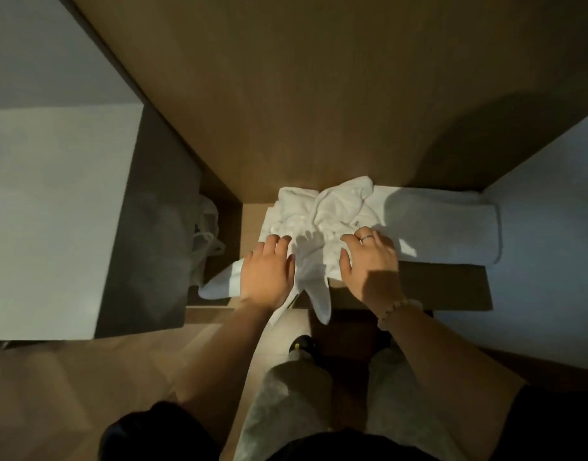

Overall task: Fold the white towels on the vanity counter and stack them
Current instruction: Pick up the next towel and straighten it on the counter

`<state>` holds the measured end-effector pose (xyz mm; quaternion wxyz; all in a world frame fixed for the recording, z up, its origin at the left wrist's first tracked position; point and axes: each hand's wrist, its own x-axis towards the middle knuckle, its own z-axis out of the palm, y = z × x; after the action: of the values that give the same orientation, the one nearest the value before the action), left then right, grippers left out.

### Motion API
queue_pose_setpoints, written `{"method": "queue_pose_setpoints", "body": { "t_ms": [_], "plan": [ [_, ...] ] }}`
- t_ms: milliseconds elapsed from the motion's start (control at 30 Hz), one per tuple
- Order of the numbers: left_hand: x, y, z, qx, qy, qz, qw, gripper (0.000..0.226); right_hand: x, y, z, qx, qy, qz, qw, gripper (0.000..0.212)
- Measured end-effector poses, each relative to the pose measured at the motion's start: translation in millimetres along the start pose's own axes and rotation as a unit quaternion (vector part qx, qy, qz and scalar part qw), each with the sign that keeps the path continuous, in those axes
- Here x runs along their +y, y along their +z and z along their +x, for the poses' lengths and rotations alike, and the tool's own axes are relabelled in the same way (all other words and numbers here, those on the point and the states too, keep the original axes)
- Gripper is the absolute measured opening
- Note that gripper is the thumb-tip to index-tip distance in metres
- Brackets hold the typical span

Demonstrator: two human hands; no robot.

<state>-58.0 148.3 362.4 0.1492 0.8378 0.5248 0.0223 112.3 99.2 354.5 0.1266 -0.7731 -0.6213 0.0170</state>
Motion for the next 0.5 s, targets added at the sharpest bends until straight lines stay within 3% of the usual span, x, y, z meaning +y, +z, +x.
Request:
{"method": "queue_pose_setpoints", "body": {
  "t_ms": [200, 333, 467, 500],
  "plan": [
    [-52, 42, -12, -0.034, -0.013, -0.022, 0.999, 0.043, -30, 41, -36, -0.090, 0.006, 0.024, 0.996, 0.035],
    [-58, 75, -11, -0.028, -0.053, -0.075, 0.995, 0.044, -20, 63, -45, -0.109, 0.019, -0.005, 0.994, 0.034],
    [-57, 109, 3, -0.016, -0.028, -0.112, 0.993, 0.040, -8, 94, -26, -0.129, 0.026, -0.029, 0.991, 0.030],
    [-54, 118, 9, -0.023, -0.024, -0.115, 0.993, 0.042, -5, 102, -18, -0.145, 0.041, -0.033, 0.988, 0.038]
  ]
}}
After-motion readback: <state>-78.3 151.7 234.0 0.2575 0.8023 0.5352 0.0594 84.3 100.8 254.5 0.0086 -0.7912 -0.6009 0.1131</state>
